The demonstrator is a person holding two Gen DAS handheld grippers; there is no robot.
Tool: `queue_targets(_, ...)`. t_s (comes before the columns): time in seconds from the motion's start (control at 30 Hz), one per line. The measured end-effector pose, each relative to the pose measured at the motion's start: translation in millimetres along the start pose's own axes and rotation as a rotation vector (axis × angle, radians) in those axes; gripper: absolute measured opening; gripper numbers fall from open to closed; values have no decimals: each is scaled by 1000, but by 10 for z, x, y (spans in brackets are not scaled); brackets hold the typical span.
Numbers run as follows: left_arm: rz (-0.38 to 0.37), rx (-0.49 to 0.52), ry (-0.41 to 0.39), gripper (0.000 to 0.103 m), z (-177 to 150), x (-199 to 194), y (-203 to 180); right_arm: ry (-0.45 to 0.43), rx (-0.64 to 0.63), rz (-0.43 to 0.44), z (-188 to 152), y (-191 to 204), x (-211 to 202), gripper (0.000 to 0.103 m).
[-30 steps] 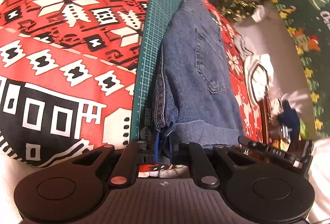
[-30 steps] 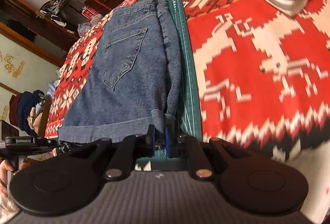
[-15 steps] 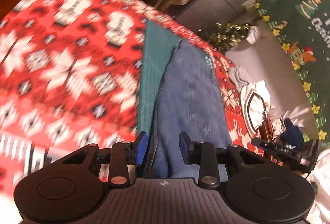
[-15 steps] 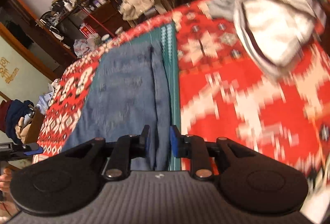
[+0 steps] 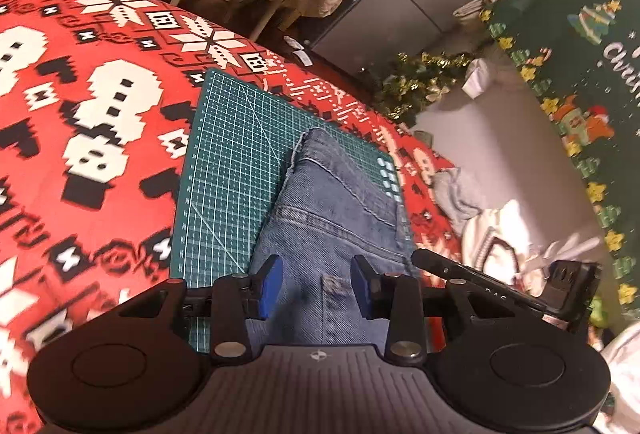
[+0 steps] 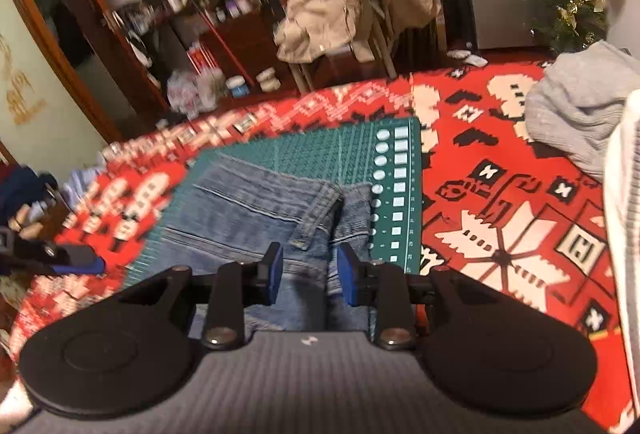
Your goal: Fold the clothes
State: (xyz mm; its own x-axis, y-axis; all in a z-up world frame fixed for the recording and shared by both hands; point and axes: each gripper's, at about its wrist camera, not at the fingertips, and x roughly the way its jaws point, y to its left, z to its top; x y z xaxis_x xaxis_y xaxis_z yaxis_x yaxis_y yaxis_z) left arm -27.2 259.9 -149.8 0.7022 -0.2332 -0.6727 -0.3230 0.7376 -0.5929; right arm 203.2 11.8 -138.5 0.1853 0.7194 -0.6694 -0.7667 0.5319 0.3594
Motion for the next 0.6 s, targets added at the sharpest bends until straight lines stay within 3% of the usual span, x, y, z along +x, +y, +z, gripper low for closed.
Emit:
queue_targets(0.07, 22, 12, 18, 23, 18, 120, -1, 18, -3, -1, 2, -15, 121, 32)
queue_targets(0.17, 25, 11, 53, 22, 18, 275, 49, 26, -17, 8, -22, -14, 208, 32)
queue_targets(0.3, 15, 7, 46, 22, 21, 314, 67, 20, -99, -5, -75, 128, 247, 8)
queue_targets(0.5, -68, 36, 7, 20, 35, 113, -126, -101, -146, -11, 43, 378, -170, 5)
queue_targets(0.6, -49, 64, 10, 21, 35, 148, -207, -126, -223, -25, 84, 448, -310, 5)
